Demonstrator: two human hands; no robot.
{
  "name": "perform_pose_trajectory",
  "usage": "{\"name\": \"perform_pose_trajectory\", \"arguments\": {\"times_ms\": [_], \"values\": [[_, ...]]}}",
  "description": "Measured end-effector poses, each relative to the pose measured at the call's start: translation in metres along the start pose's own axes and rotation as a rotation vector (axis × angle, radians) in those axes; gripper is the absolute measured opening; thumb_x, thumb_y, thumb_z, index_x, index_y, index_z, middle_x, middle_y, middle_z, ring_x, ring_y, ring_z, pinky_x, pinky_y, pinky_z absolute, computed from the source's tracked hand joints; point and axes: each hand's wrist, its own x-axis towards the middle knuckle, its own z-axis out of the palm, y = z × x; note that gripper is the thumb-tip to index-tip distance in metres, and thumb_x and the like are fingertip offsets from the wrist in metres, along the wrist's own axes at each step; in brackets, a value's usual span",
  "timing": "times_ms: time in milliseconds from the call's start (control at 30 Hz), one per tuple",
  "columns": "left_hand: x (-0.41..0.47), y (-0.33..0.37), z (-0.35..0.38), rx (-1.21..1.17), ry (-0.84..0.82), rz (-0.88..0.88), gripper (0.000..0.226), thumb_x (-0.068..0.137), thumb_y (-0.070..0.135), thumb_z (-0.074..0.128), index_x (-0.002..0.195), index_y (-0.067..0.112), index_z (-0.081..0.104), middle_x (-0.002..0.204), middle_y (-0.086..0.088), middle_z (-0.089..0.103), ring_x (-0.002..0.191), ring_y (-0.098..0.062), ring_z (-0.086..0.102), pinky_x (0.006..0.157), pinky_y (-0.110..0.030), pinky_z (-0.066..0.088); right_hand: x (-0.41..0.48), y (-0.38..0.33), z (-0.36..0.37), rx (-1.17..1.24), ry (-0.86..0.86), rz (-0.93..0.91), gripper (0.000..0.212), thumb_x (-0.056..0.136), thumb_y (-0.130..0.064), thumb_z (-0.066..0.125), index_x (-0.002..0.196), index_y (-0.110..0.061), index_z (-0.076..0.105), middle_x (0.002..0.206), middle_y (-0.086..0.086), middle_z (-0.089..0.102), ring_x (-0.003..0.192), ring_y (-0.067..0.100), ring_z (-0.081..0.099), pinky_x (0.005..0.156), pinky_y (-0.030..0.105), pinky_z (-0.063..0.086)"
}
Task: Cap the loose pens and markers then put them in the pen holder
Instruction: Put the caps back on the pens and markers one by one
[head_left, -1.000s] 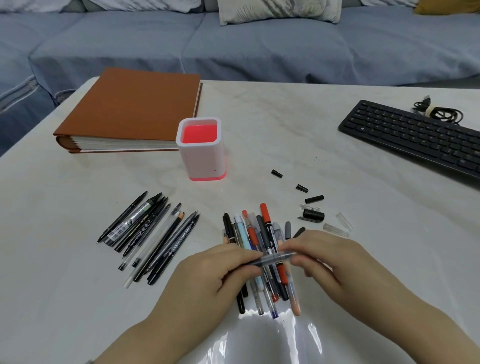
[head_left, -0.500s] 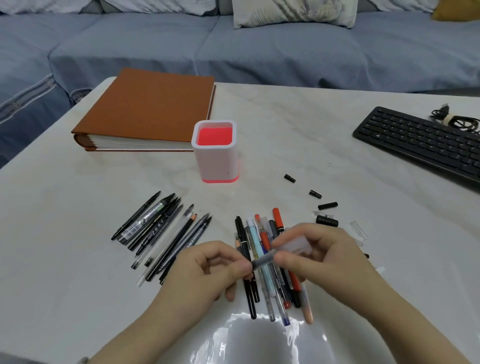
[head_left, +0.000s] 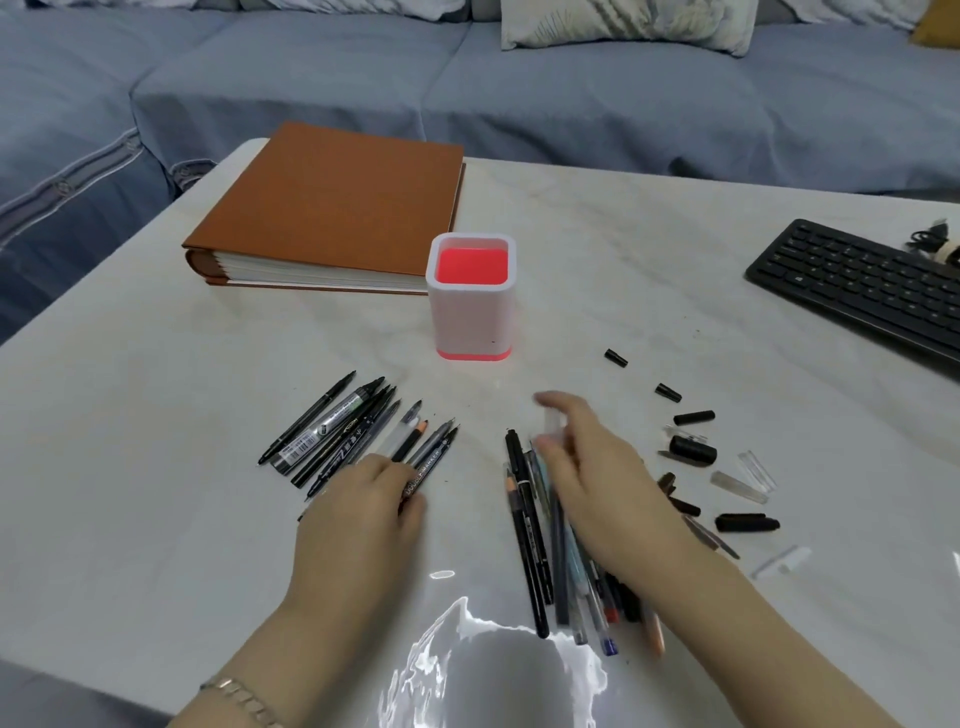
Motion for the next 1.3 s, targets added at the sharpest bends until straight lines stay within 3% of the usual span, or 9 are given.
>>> {"name": "perform_pose_trajectory", "arguments": {"times_ms": [100, 267, 400, 500, 600, 733, 867, 1067, 1300], "values": [[0.002, -0.004, 0.006, 0.084, -0.035, 0.084, 0.003, 0.078, 0.016, 0.062, 0.078, 0.014, 0.065, 0.076, 0.0, 0.062, 0.07, -0.025, 0.06, 0.049, -0.03, 0.042, 0.01, 0.004, 0.018, -0.241, -0.044, -0.09, 0.025, 0.094, -0.034, 0.04, 0.116, -0.028, 0.051, 0.081, -0.005, 0.058, 0.085, 0.02, 0.056, 0.083, 0.04, 0.042], [0.006, -0.002, 0.01, 0.132, -0.113, 0.069, 0.004, 0.076, 0.011, 0.066, 0.08, 0.01, 0.064, 0.073, -0.006, 0.059, 0.068, -0.029, 0.057, 0.048, -0.03, 0.036, 0.012, 0.019, 0.032, -0.599, 0.084, -0.224, 0.031, 0.078, -0.036, 0.039, 0.07, -0.026, 0.068, 0.06, -0.004, 0.052, 0.057, 0.019, 0.053, 0.054, 0.024, 0.038], [0.007, 0.002, 0.008, 0.127, -0.152, 0.099, 0.009, 0.069, 0.009, 0.069, 0.067, 0.01, 0.06, 0.061, -0.004, 0.054, 0.055, -0.025, 0.053, 0.04, -0.023, 0.023, -0.001, 0.025, 0.024, -0.421, 0.143, -0.257, 0.027, 0.079, -0.036, 0.044, 0.082, -0.026, 0.069, 0.07, -0.001, 0.054, 0.067, 0.019, 0.05, 0.06, 0.028, 0.038], [0.004, 0.015, 0.002, -0.026, -0.127, 0.022, 0.013, 0.085, 0.016, 0.051, 0.09, 0.011, 0.062, 0.086, -0.003, 0.056, 0.075, -0.024, 0.057, 0.064, -0.037, 0.047, -0.011, 0.033, 0.004, -0.345, 0.177, -0.21, 0.024, 0.08, -0.032, 0.05, 0.086, -0.021, 0.07, 0.076, 0.001, 0.059, 0.072, 0.021, 0.054, 0.064, 0.031, 0.041], [0.0, 0.031, -0.003, -0.212, -0.099, 0.03, 0.021, 0.089, 0.018, 0.047, 0.106, 0.017, 0.058, 0.105, 0.005, 0.052, 0.082, -0.016, 0.057, 0.073, -0.03, 0.047, -0.02, 0.052, -0.023, -0.383, 0.233, -0.092, 0.01, 0.08, -0.016, 0.063, 0.085, -0.016, 0.072, 0.077, 0.002, 0.06, 0.078, 0.025, 0.055, 0.07, 0.032, 0.04], [-0.003, 0.045, -0.004, -0.367, -0.16, 0.061, 0.014, 0.088, 0.021, 0.049, 0.094, 0.031, 0.057, 0.095, 0.017, 0.051, 0.079, 0.003, 0.052, 0.065, -0.007, 0.04, -0.03, 0.069, -0.051, -0.477, 0.137, 0.14, 0.017, 0.083, -0.032, 0.059, 0.093, -0.022, 0.068, 0.087, -0.004, 0.056, 0.095, 0.02, 0.054, 0.078, 0.03, 0.039], [-0.005, 0.054, -0.003, -0.463, -0.234, 0.091, 0.008, 0.085, 0.029, 0.056, 0.082, 0.035, 0.06, 0.082, 0.012, 0.058, 0.074, 0.004, 0.049, 0.063, -0.007, 0.037, -0.033, 0.079, -0.052, -0.526, 0.08, 0.225, 0.024, 0.083, -0.038, 0.057, 0.101, -0.023, 0.063, 0.097, -0.003, 0.057, 0.101, 0.018, 0.051, 0.081, 0.029, 0.04], [-0.006, 0.062, -0.003, -0.476, -0.258, 0.122, 0.005, 0.082, 0.034, 0.059, 0.083, 0.037, 0.063, 0.079, 0.016, 0.06, 0.075, 0.006, 0.05, 0.062, -0.008, 0.038, -0.036, 0.081, -0.05, -0.418, 0.176, 0.158, 0.011, 0.088, -0.024, 0.053, 0.088, -0.018, 0.062, 0.083, -0.003, 0.055, 0.09, 0.02, 0.052, 0.072, 0.026, 0.038], [-0.006, 0.069, -0.005, -0.565, -0.282, 0.176, 0.014, 0.08, 0.028, 0.065, 0.077, 0.041, 0.065, 0.088, 0.018, 0.061, 0.08, 0.003, 0.055, 0.067, -0.006, 0.038, -0.046, 0.049, -0.067, 0.245, 0.186, 0.081, 0.025, 0.083, -0.014, 0.062, 0.077, -0.039, 0.063, 0.079, -0.027, 0.062, 0.058, 0.001, 0.052, 0.052, 0.01, 0.04]]}}
